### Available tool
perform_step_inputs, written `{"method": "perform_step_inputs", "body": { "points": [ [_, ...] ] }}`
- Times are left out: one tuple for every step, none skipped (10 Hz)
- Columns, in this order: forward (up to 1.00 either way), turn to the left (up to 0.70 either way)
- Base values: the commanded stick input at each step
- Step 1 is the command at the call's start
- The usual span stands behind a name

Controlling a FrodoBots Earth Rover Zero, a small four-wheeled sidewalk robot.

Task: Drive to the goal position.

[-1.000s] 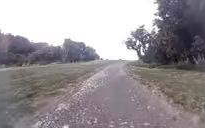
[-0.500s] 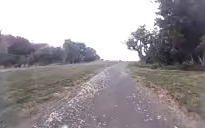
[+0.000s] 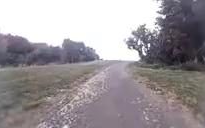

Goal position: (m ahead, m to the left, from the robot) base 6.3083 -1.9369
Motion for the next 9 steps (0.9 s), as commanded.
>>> {"method": "perform_step_inputs", "body": {
  "points": [
    [0.6, -0.15],
    [0.6, -0.15],
    [0.6, -0.15],
    [0.6, -0.15],
    [0.6, -0.15],
    [0.6, -0.15],
    [0.6, -0.02],
    [0.6, -0.01],
    [0.6, 0.0]
  ]
}}
